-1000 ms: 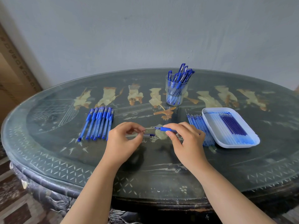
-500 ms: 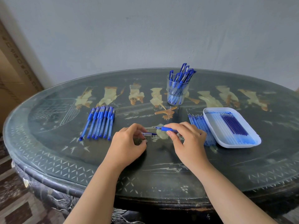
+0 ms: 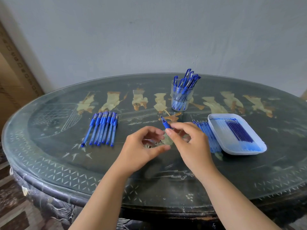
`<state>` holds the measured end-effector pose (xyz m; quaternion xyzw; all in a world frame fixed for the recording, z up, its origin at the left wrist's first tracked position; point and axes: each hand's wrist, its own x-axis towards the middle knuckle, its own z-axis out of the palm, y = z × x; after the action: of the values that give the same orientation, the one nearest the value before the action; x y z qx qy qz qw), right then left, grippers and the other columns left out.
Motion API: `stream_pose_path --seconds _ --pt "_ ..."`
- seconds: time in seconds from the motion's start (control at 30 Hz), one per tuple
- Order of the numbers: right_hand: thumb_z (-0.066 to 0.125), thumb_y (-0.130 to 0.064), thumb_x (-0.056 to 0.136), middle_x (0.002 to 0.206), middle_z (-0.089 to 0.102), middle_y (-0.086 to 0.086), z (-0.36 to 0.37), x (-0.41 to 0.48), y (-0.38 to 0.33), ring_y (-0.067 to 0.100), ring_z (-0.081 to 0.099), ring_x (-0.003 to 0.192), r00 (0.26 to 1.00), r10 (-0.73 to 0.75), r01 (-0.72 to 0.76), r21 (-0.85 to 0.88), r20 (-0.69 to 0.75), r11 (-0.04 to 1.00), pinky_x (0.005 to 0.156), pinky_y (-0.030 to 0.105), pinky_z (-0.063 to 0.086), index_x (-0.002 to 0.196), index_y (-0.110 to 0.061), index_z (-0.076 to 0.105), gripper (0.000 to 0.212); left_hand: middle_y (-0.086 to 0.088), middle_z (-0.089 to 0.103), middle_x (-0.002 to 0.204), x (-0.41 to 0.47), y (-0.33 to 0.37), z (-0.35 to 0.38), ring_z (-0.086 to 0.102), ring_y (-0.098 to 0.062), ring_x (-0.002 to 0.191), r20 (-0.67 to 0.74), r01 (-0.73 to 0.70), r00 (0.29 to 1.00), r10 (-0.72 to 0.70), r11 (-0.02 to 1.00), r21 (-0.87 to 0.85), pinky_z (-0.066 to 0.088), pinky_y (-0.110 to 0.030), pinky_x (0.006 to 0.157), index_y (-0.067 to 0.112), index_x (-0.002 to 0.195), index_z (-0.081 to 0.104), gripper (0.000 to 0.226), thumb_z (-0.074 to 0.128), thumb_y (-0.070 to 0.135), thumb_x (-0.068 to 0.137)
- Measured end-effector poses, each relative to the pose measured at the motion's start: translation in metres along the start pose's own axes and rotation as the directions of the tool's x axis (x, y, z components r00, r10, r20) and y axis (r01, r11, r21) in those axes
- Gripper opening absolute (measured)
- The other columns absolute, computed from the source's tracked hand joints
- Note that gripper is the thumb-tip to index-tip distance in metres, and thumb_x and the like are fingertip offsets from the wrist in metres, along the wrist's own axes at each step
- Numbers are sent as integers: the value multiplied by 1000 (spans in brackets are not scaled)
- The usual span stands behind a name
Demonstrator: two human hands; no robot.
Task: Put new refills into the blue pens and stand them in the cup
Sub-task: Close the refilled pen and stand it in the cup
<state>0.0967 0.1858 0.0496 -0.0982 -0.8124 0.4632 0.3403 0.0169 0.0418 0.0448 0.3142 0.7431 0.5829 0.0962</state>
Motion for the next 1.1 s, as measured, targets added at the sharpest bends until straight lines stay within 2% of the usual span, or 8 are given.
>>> stream_pose_path --seconds 0.13,0.27,0.43,0.53,0.7,0.87,1.03,1.1 --pt "71 -13 88 87 74 -9 -1 -2 -21 1 68 80 978 172 -201 284 121 938 69 13 50 96 -26 74 15 1 73 83 -1 5 7 70 -16 80 41 23 999 -19 992 -123 55 -28 79 11 88 69 21 83 6 73" --pt "69 -21 89 87 73 -4 -10 5 -29 7 69 79 971 222 -241 326 94 914 68 21 53 100 -32 73 16 -2 74 82 -2 5 2 69 -25 77 42 23 999 -20 997 -73 57 -33 77 15 83 72 18 84 7 73" --pt "71 -21 87 87 75 -5 -24 12 -36 4 67 75 953 291 -298 402 80 866 66 25 49 92 -21 75 7 -3 75 83 -4 8 2 68 -15 75 57 27 998 -22 996 -84 56 -26 75 14 83 74 17 83 4 73" --pt "64 -19 92 89 75 3 -33 20 -41 15 66 79 952 303 -290 469 49 834 66 31 51 93 -17 70 6 1 75 82 -4 7 -1 68 -11 72 74 11 997 -8 999 -41 53 -19 70 11 85 75 16 83 4 73" --pt "49 -17 102 80 75 6 -54 42 -56 20 69 65 986 166 -153 314 -16 937 58 34 59 96 -21 53 8 4 75 81 -5 4 -4 69 -12 71 49 -3 999 2 1000 10 53 -19 70 10 86 76 16 84 6 73" --pt "55 4 95 84 73 12 -56 52 -69 20 72 78 980 70 -115 245 186 963 70 35 61 105 -16 57 22 0 75 80 -5 5 -6 70 -17 74 2 9 1000 -9 999 -41 54 -20 71 13 85 75 16 83 6 73" --pt "54 5 95 83 69 8 -75 88 -77 16 64 67 994 105 -79 415 -41 906 69 33 60 112 -17 57 28 1 74 80 -5 2 -12 70 -19 77 -39 36 999 -38 997 -64 56 -23 70 23 86 75 18 82 10 75" --pt "56 5 94 79 65 6 -78 103 -66 17 62 62 986 159 -140 268 -50 953 67 35 59 117 -14 59 30 0 74 81 -6 -1 -15 69 -17 76 -119 49 991 -60 994 -93 54 -18 65 22 87 75 18 81 8 76"
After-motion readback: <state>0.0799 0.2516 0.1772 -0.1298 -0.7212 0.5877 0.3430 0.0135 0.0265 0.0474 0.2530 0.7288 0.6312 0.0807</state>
